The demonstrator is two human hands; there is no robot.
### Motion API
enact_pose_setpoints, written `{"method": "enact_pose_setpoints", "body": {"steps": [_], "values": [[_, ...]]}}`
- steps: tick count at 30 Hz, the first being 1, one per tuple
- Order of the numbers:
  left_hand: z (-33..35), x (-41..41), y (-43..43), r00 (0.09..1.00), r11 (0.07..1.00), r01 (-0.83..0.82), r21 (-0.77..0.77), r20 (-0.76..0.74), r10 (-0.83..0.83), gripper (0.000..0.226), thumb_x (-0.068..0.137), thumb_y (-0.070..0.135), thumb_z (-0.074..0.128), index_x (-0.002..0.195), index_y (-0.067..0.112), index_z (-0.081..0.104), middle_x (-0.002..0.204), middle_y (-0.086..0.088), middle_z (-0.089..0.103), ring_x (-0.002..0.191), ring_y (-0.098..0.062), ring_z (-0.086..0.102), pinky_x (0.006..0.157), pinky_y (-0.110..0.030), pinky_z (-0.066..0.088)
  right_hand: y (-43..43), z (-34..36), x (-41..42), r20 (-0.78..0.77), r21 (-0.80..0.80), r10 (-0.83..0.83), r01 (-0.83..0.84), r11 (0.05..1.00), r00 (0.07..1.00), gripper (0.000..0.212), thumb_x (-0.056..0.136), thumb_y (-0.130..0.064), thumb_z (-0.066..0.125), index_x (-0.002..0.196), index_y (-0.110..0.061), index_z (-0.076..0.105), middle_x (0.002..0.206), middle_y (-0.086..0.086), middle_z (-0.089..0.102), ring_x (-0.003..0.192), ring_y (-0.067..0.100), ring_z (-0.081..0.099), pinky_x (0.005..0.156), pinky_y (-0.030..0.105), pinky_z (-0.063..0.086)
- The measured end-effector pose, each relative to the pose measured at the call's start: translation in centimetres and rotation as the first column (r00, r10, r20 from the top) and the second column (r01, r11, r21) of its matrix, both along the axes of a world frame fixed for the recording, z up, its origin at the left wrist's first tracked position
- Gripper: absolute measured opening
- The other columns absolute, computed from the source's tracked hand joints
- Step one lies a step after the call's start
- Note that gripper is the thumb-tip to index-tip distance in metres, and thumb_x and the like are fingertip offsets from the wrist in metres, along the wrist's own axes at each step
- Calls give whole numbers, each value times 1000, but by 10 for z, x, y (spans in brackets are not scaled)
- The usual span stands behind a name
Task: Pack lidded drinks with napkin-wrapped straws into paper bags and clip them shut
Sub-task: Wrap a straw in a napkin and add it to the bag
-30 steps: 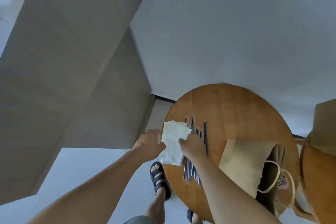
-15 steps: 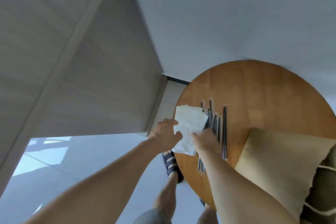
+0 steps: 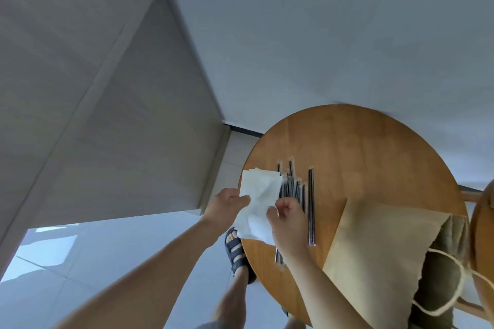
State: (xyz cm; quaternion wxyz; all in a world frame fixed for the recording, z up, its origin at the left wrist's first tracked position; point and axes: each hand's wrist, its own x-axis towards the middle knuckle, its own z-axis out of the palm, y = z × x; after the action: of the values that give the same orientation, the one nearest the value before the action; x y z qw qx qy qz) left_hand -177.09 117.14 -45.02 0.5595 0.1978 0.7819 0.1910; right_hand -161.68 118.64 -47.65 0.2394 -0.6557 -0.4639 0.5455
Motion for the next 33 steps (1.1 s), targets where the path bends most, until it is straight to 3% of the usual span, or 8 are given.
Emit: {"method": "enact_pose_setpoints", "body": {"steps": [3, 6, 9, 11, 14, 23, 28, 33], "values": [[4, 5, 2, 914, 972, -220, -77, 332, 233, 33, 90, 31, 68, 112, 6, 68, 105, -9, 74, 98, -28, 69, 86, -41, 56, -4, 7, 8, -200, -67, -26, 13, 998, 979, 11, 75, -21, 65, 85, -20, 61, 72, -4, 65, 68, 11, 60, 58, 25, 48], [2, 15, 1, 888, 968, -239, -77, 385, 250, 27, 93, 15, 64, 115, 0, 65, 111, -15, 72, 100, -32, 70, 82, -37, 58, -6, -2, 22, -268, -112, -121, 94, 989, 956, 10, 82, -28, 66, 87, -20, 63, 79, -2, 67, 76, 13, 65, 62, 21, 52], [-2, 22, 4, 923, 962, -270, -42, 273, 271, 23, 94, 8, 60, 114, -3, 62, 110, -16, 71, 96, -33, 70, 80, -39, 60, 2, -29, 44, 109, 38, -157, 154, 987, 982, 5, 95, -16, 60, 92, -17, 64, 87, -3, 67, 85, 18, 65, 65, 17, 47], [-3, 24, 7, 935, 964, -265, -21, 239, 262, 20, 94, 8, 59, 112, 1, 63, 110, -15, 71, 95, -32, 70, 78, -38, 60, 9, -48, 59, 417, 25, -107, 106, 994, 903, 13, 94, -13, 58, 106, -8, 63, 99, 8, 67, 91, 28, 63, 69, 29, 45], [-4, 26, 11, 946, 967, -256, -3, 205, 252, 14, 94, 10, 58, 106, 11, 64, 109, -10, 70, 97, -30, 68, 80, -38, 60, 16, -68, 74, 608, -81, 78, -36, 996, 790, 30, 92, -16, 62, 120, -5, 61, 117, 14, 62, 110, 35, 58, 92, 39, 46], [5, 35, 19, 971, 982, -189, 22, 150, 184, 20, 95, 13, 55, 113, 10, 63, 114, -10, 68, 105, -31, 65, 91, -47, 56, 21, -87, 80, 543, -251, 174, -39, 967, 822, 31, 91, -16, 64, 119, -6, 61, 109, 14, 70, 100, 35, 66, 85, 42, 56], [10, 40, 19, 979, 987, -160, 25, 128, 156, 15, 96, 15, 55, 110, 12, 62, 114, -8, 67, 104, -29, 64, 91, -45, 57, 21, -81, 82, 522, -218, 159, -50, 975, 838, 30, 90, -20, 67, 116, -4, 64, 109, 14, 70, 99, 35, 67, 88, 42, 55], [23, 45, 23, 983, 986, -159, 55, 103, 153, 18, 96, 15, 53, 113, 13, 60, 114, -9, 66, 103, -29, 64, 90, -45, 57, 14, -55, 77, 503, -131, 155, -102, 986, 850, 26, 95, -28, 62, 112, -8, 64, 99, 7, 71, 86, 26, 65, 72, 32, 51]]}}
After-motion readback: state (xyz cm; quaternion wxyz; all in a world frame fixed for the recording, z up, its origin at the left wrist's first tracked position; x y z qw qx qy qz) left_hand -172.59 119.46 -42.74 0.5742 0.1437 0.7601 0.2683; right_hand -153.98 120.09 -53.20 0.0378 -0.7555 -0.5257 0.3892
